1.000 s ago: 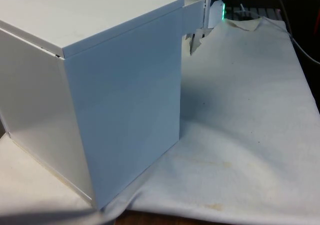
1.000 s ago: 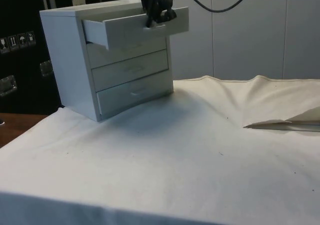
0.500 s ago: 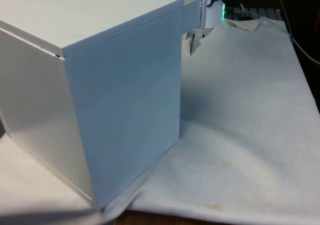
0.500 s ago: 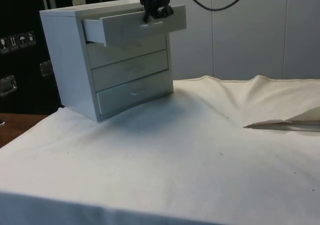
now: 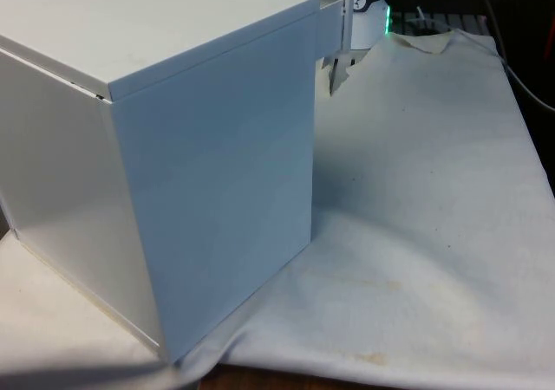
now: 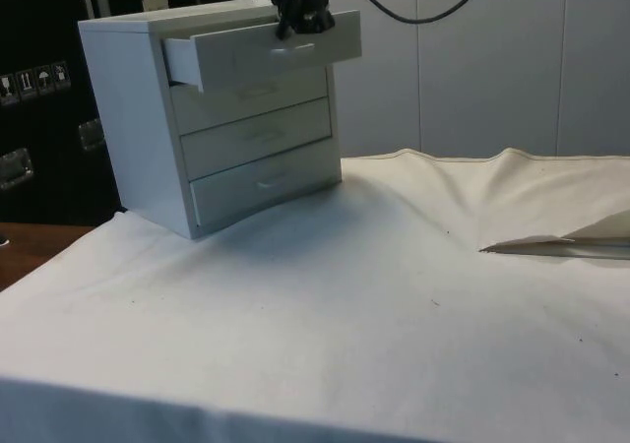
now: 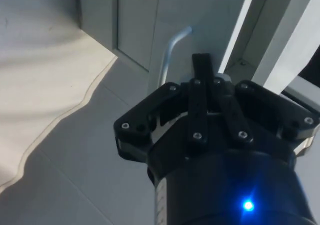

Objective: Open the drawer, then close it.

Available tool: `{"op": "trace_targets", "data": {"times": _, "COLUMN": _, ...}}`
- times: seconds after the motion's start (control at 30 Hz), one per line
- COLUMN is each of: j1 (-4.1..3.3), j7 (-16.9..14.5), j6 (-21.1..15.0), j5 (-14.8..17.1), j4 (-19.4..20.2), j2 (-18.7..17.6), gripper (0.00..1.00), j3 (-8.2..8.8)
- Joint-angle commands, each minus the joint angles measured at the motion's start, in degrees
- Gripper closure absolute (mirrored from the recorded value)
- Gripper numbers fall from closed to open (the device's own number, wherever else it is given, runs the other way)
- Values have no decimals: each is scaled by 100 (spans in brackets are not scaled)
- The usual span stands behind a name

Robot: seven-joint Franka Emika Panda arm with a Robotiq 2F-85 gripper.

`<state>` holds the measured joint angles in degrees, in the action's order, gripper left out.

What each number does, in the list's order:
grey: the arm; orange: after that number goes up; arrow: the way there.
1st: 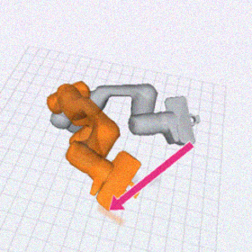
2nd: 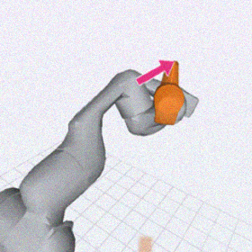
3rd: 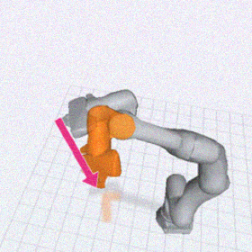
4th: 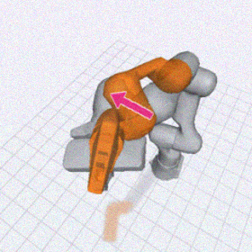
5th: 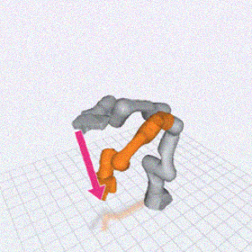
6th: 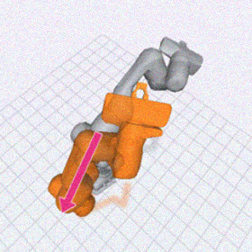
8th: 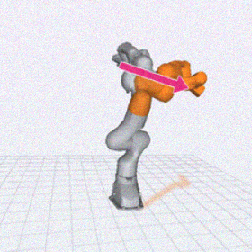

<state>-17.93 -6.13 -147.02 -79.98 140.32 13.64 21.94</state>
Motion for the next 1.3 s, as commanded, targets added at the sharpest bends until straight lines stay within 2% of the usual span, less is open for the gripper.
{"op": "trace_targets", "data": {"times": 0.0, "j1": 23, "j7": 178, "j6": -23, "j5": -201, "j4": -97, "j2": -86, "gripper": 100, "j3": -6}}
{"op": "trace_targets", "data": {"times": 0.03, "j1": 23, "j7": 218, "j6": -34, "j5": -229, "j4": -109, "j2": -115, "gripper": 100, "j3": 0}}
{"op": "trace_targets", "data": {"times": 0.07, "j1": 0, "j7": 92, "j6": 6, "j5": -74, "j4": -17, "j2": -40, "gripper": 100, "j3": 0}}
{"op": "trace_targets", "data": {"times": 0.1, "j1": 23, "j7": 258, "j6": -40, "j5": -264, "j4": -126, "j2": -138, "gripper": 100, "j3": 11}}
{"op": "trace_targets", "data": {"times": 0.13, "j1": 23, "j7": 332, "j6": -57, "j5": -315, "j4": -160, "j2": -201, "gripper": 100, "j3": 29}}
{"op": "trace_targets", "data": {"times": 0.37, "j1": 29, "j7": 481, "j6": -103, "j5": -384, "j4": -327, "j2": -407, "gripper": 100, "j3": 80}}
{"op": "trace_targets", "data": {"times": 0.4, "j1": 6, "j7": 372, "j6": -11, "j5": -229, "j4": -246, "j2": -355, "gripper": 100, "j3": 63}}
{"op": "trace_targets", "data": {"times": 0.43, "j1": 29, "j7": 504, "j6": -103, "j5": -395, "j4": -344, "j2": -430, "gripper": 100, "j3": 86}}
{"op": "trace_targets", "data": {"times": 0.5, "j1": 29, "j7": 539, "j6": -115, "j5": -418, "j4": -390, "j2": -481, "gripper": 100, "j3": 103}}
{"op": "trace_targets", "data": {"times": 0.67, "j1": 29, "j7": 573, "j6": -120, "j5": -418, "j4": -527, "j2": -607, "gripper": 100, "j3": 149}}
{"op": "trace_targets", "data": {"times": 0.7, "j1": 6, "j7": 470, "j6": -23, "j5": -269, "j4": -458, "j2": -550, "gripper": 100, "j3": 126}}
{"op": "trace_targets", "data": {"times": 0.73, "j1": 29, "j7": 579, "j6": -126, "j5": -418, "j4": -561, "j2": -636, "gripper": 100, "j3": 155}}
{"op": "trace_targets", "data": {"times": 1.0, "j1": 34, "j7": 653, "j6": -149, "j5": -413, "j4": -791, "j2": -859, "gripper": 100, "j3": 218}}
{"op": "trace_targets", "data": {"times": 1.03, "j1": 6, "j7": 556, "j6": -52, "j5": -269, "j4": -705, "j2": -796, "gripper": 100, "j3": 189}}
{"op": "trace_targets", "data": {"times": 1.07, "j1": 34, "j7": 659, "j6": -149, "j5": -407, "j4": -814, "j2": -882, "gripper": 100, "j3": 223}}
{"op": "trace_targets", "data": {"times": 1.27, "j1": 34, "j7": 733, "j6": -172, "j5": -407, "j4": -1008, "j2": -1077, "gripper": 100, "j3": 264}}
